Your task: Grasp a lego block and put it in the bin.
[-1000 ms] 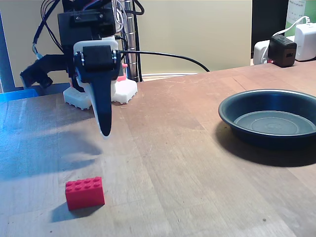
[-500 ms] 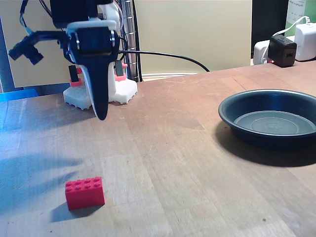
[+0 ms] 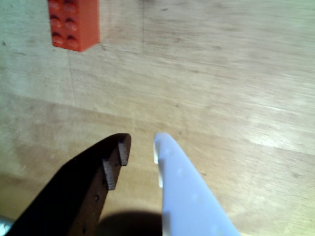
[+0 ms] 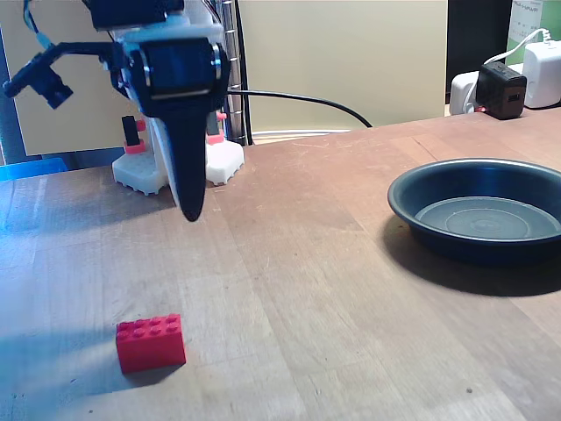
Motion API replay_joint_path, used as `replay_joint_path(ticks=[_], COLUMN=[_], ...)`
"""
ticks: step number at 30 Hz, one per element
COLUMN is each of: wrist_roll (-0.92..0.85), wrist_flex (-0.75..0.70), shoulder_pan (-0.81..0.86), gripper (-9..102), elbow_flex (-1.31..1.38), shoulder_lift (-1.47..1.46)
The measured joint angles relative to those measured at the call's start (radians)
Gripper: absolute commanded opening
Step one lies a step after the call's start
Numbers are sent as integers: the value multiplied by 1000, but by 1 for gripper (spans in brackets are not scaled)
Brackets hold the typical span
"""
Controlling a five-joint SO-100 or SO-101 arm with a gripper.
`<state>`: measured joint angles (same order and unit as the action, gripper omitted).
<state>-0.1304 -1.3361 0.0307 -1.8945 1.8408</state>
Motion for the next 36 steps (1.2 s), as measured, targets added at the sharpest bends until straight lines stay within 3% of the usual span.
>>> replay_joint_path(ticks=[12, 36], wrist_roll=[0, 2], wrist_flex=[0, 3], shoulder_pan=[71, 86], gripper=[0, 9], elbow_flex=[239, 411], shoulder_lift=[-264, -468])
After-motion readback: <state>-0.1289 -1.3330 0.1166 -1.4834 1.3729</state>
